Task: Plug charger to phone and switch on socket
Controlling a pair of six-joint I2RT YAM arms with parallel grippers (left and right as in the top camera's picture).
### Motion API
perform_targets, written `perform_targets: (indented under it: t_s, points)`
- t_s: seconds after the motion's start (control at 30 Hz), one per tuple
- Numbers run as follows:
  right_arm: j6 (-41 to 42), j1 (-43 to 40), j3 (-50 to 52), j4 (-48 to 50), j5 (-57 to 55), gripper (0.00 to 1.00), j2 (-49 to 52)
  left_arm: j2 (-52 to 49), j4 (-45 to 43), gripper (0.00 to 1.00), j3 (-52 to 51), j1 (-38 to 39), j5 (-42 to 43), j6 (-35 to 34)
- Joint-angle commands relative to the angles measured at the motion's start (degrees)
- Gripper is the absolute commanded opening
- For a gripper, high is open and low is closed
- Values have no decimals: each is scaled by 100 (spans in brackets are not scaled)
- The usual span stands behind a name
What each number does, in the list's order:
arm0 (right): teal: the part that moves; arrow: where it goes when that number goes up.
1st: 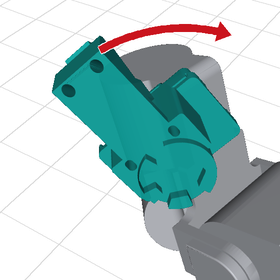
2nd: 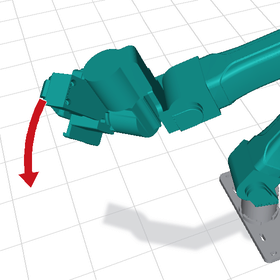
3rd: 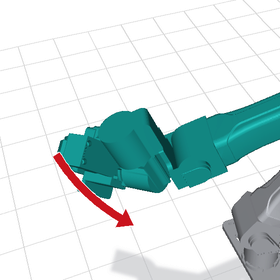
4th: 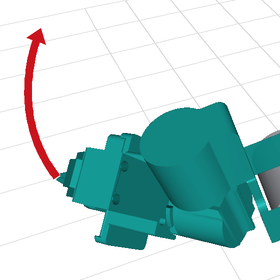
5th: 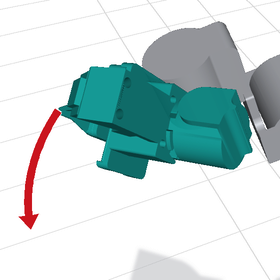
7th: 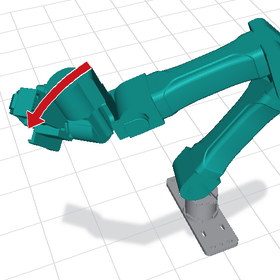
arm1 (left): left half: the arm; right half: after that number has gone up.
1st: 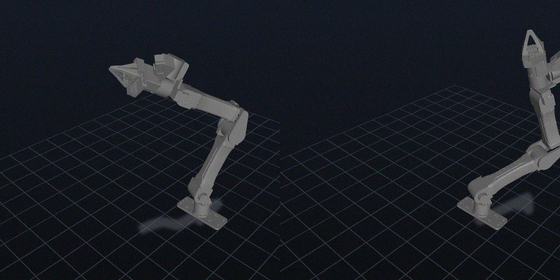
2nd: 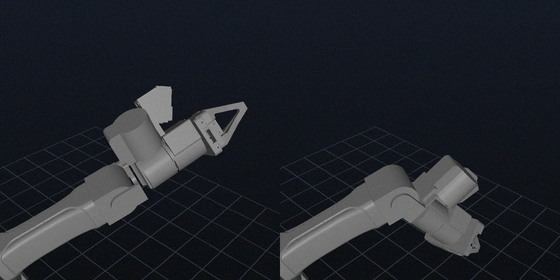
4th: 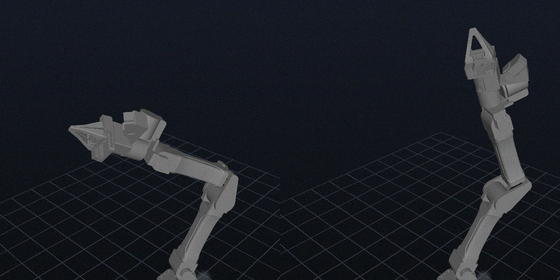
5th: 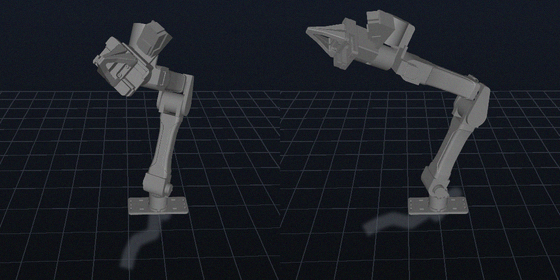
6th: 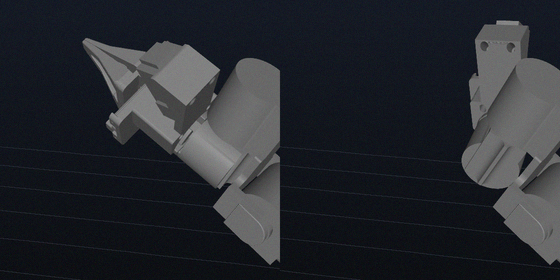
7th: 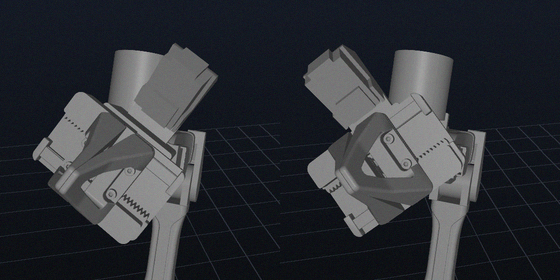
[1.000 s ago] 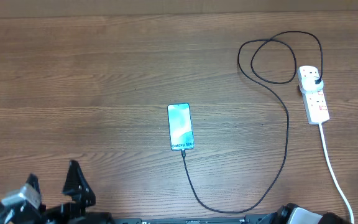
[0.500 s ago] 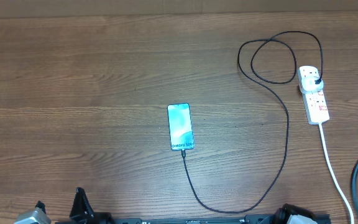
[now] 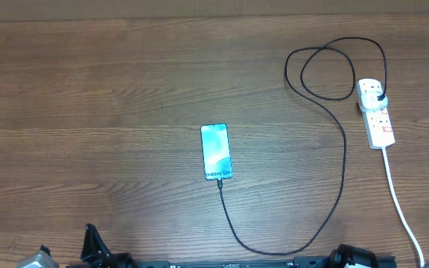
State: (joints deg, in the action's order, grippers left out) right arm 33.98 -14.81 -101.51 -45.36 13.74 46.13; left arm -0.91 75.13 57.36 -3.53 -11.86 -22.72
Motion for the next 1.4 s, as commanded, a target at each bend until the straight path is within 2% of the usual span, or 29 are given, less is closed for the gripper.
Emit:
perform_targets:
  t_s: [0.0,0.47,0.5,0.77,0.97,1.1,1.2,1.3,1.33,1.37]
  points:
    - [-302,313,31,94,-90,10,-111,66,-13,100,15,-42,-57,-61]
    - [-562,479,31,168,-90,11,-802,66,-13,100,15,-42,-57,-61]
    - [-754,466,31,184,-92,11,-962,66,-13,100,15,-42,-57,-61]
    - [-750,254,31,122,-107,11,-1366,66,-13,100,15,-42,-57,-61]
    - [-756,988,-13,103,-223,14,-1410,66,-13,100,15,-42,-57,-61]
    - [-1012,1438,-195,120,-625,26,-1464,66,-13,100,15,-42,-57,-61]
    - [-1027,1513,-308,186,-1051,45,-1464,66,-13,100,15,-42,-57,-61]
    - [-1025,1513,-348,249,-1462,91,-1464,66,-13,100,15,-39,-57,-61]
    - [-1023,1513,-345,289,-1513,100,-1464,66,-13,100,15,-39,-57,-63]
    - [-1025,1513,-345,313,-1558,100,-1462,66,-13,100,15,-39,-57,-61]
